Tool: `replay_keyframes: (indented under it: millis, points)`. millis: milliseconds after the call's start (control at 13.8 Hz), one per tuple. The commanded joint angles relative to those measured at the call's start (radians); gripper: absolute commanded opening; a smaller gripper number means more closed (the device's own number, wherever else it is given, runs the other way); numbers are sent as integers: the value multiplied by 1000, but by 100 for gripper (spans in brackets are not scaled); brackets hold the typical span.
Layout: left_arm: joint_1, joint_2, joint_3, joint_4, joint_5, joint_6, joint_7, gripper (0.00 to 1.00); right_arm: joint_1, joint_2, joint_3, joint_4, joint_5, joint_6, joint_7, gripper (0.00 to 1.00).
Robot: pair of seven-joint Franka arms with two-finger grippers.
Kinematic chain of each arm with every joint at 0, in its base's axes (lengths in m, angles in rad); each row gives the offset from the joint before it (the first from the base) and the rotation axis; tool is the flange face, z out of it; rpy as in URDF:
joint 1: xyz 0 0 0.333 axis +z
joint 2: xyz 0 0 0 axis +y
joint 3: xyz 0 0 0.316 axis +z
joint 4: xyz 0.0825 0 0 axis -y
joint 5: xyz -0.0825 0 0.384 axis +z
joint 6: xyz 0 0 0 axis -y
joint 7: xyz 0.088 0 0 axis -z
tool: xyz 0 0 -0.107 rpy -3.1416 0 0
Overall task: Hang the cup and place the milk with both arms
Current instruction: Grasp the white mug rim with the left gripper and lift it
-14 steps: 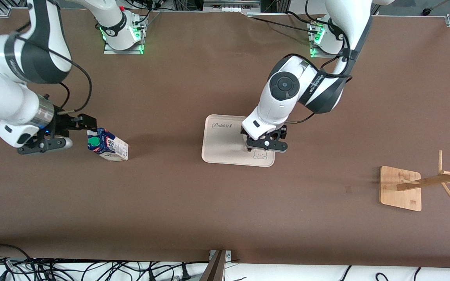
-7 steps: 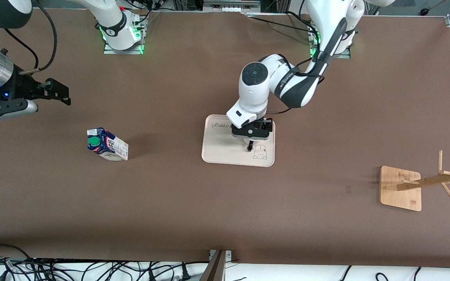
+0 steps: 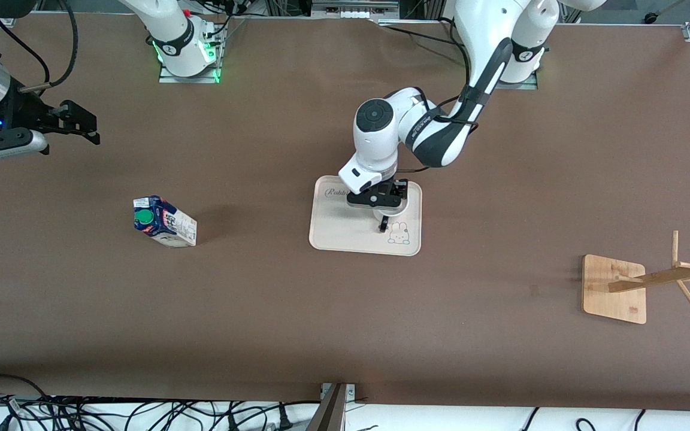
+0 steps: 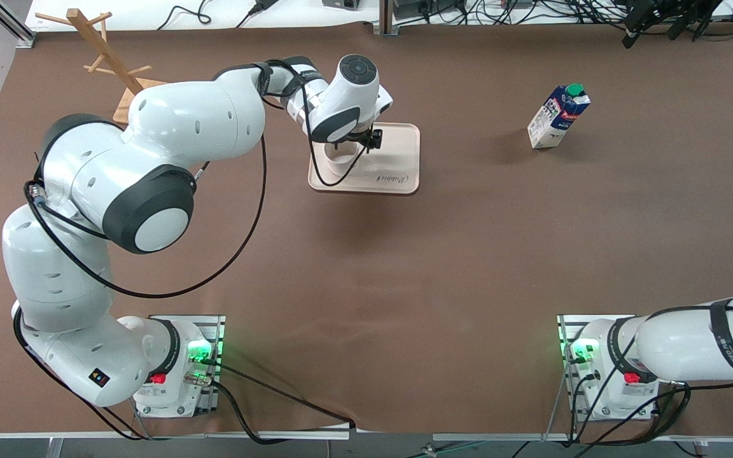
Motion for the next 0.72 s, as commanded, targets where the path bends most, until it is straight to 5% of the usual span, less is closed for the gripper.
replay_keyframes:
  millis: [0,290,652]
  points:
    - [-12,-7,7,-6,29,7,-20,13,-97,-32,87,-53,-16,44,-34,100]
    - [-31,-4,7,-3,29,3,-75,0,-101,-30,89,-44,-16,54,-42,100]
    - [-34,-4,8,19,28,3,-86,0,-102,-24,77,-17,-14,54,-17,100]
